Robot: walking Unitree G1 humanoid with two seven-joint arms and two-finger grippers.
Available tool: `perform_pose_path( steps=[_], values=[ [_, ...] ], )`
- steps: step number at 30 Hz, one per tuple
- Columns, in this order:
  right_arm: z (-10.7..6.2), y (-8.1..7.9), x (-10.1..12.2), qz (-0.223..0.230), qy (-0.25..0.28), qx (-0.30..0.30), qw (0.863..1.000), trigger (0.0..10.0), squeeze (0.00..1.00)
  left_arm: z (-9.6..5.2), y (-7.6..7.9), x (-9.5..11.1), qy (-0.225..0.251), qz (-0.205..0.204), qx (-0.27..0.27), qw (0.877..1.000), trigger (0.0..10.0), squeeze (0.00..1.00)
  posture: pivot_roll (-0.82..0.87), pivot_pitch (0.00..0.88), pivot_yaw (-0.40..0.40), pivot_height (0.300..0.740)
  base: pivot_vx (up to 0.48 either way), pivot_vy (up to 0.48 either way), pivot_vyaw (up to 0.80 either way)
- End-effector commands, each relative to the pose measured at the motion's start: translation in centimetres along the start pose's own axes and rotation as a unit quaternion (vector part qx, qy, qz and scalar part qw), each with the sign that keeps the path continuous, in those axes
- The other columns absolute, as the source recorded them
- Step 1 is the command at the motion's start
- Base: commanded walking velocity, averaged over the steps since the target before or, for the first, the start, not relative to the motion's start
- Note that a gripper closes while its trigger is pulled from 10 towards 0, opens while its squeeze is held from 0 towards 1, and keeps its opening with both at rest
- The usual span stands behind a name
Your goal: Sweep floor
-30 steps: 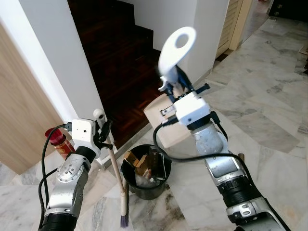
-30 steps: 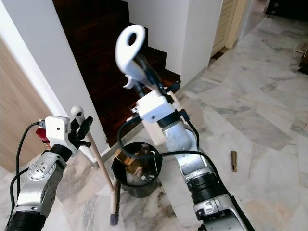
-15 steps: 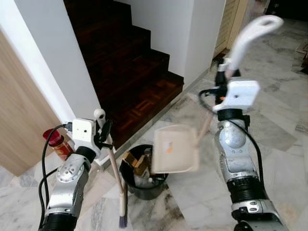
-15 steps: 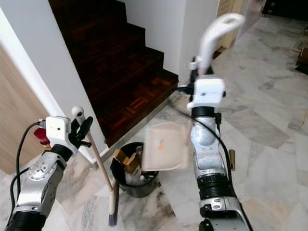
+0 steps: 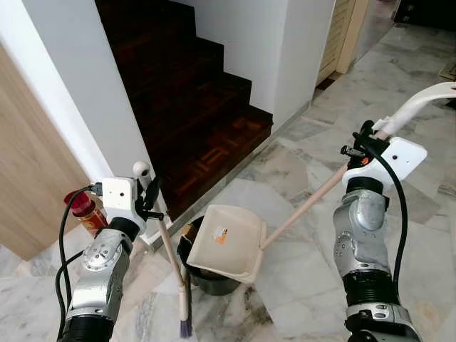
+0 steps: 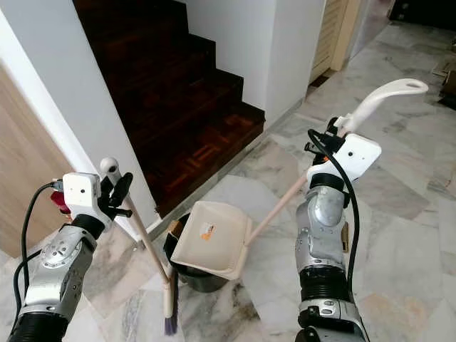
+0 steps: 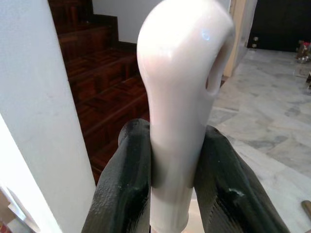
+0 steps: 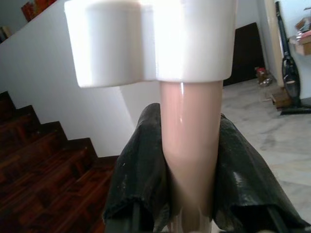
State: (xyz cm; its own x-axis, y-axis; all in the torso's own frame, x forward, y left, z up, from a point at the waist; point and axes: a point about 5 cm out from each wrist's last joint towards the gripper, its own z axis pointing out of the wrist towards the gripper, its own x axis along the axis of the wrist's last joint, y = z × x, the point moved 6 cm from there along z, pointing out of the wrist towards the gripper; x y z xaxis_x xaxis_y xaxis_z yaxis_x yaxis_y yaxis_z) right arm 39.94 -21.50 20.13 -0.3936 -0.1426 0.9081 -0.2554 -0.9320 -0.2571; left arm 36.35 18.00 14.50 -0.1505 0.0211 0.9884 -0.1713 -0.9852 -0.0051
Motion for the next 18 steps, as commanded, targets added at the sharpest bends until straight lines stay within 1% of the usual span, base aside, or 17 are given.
perform_pose_path(
  steps=[1, 7, 12, 14, 18],
  values=[
    [0.2, -0.9, 1.1, 0.022, 0.018, 0.008, 1.000, 10.0, 0.00, 0.4, 0.0, 1.6, 0.034, -0.003, -0.001, 0.999, 10.0, 0.00, 0.08, 0.036, 0.041, 0.740, 0.000, 0.000, 0.00],
    [0.4, -1.6, 1.0, 0.028, 0.012, 0.023, 0.999, 10.0, 0.00, 0.3, 0.2, 1.4, 0.031, -0.002, -0.004, 1.000, 10.0, 0.00, 0.08, 0.034, 0.039, 0.740, 0.000, 0.000, 0.00],
    [0.2, -1.6, 0.6, 0.032, 0.006, 0.021, 0.999, 10.0, 0.00, 0.2, 0.1, 1.4, 0.033, -0.011, -0.001, 0.999, 10.0, 0.00, 0.09, 0.027, 0.037, 0.740, 0.000, 0.000, 0.00],
    [0.1, -1.6, 0.5, 0.033, 0.005, 0.022, 0.999, 10.0, 0.00, 0.2, 0.0, 1.4, 0.034, -0.014, 0.000, 0.999, 10.0, 0.00, 0.09, 0.020, 0.038, 0.740, -0.240, 0.382, 0.00],
    [0.1, -2.1, 0.1, 0.023, -0.006, 0.029, 0.999, 10.0, 0.00, 0.3, 0.1, 1.4, 0.034, -0.012, -0.004, 0.999, 10.0, 0.00, 0.08, 0.005, 0.041, 0.740, 0.000, 0.422, 0.00]
  ],
)
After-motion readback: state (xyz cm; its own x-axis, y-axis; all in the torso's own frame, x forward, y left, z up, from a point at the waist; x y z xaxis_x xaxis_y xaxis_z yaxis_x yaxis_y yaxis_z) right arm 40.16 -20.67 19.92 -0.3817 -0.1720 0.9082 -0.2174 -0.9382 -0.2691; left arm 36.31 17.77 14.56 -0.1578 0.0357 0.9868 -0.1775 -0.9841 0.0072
